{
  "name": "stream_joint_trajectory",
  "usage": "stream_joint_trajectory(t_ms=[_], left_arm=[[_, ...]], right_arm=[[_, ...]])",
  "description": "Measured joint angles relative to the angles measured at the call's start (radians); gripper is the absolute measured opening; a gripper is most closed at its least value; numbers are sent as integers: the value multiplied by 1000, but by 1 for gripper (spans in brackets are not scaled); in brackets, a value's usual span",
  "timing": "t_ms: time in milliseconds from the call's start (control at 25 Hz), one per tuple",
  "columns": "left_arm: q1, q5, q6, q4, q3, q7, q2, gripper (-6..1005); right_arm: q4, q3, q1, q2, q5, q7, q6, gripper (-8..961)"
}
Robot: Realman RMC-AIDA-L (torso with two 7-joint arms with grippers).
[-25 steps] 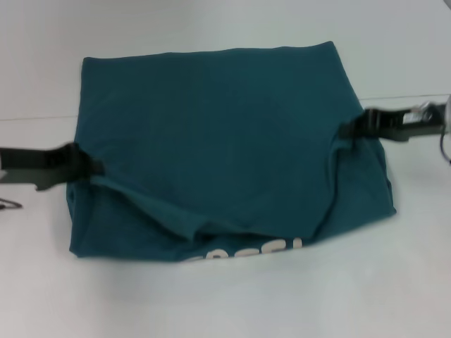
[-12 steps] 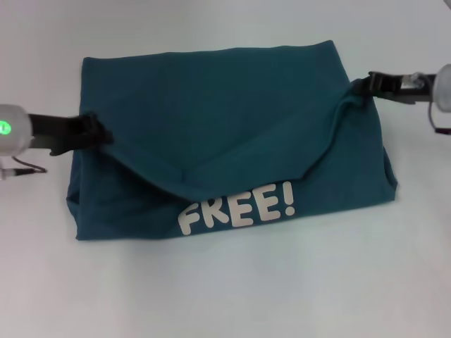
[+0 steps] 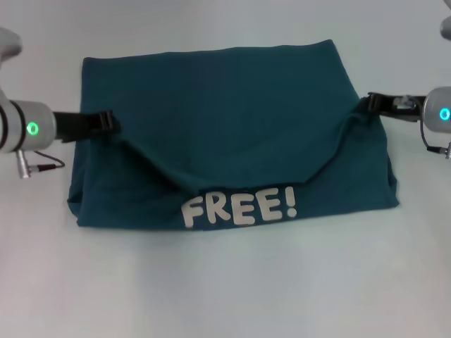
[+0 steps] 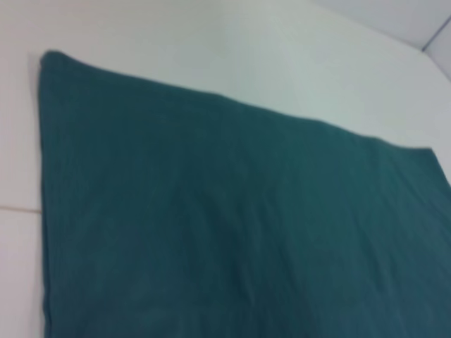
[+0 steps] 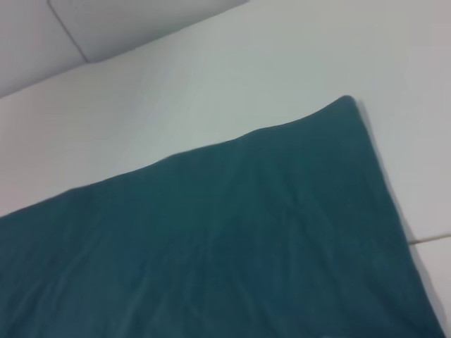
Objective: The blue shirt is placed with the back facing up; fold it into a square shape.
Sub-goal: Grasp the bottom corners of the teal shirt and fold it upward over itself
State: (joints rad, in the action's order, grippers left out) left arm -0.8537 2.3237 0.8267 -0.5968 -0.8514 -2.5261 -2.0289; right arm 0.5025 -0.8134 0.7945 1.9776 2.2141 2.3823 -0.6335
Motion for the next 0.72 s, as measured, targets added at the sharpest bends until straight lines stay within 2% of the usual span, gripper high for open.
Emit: stream_joint_trajectory(t_ms=[240,440,720], left_arm=[[11,1,-24,-57,7,-45,-3,20],[-14,7,-64,-22,-8,-27,1,20],[-16,11,-126,29,-14,-16,-4,20]], right_arm=[[36,15,-9,-2,-43,-7,8,26],[16,-6,8,1,-35,-11,65,26],[-41,-74,30,2,-33,-43,157,27]])
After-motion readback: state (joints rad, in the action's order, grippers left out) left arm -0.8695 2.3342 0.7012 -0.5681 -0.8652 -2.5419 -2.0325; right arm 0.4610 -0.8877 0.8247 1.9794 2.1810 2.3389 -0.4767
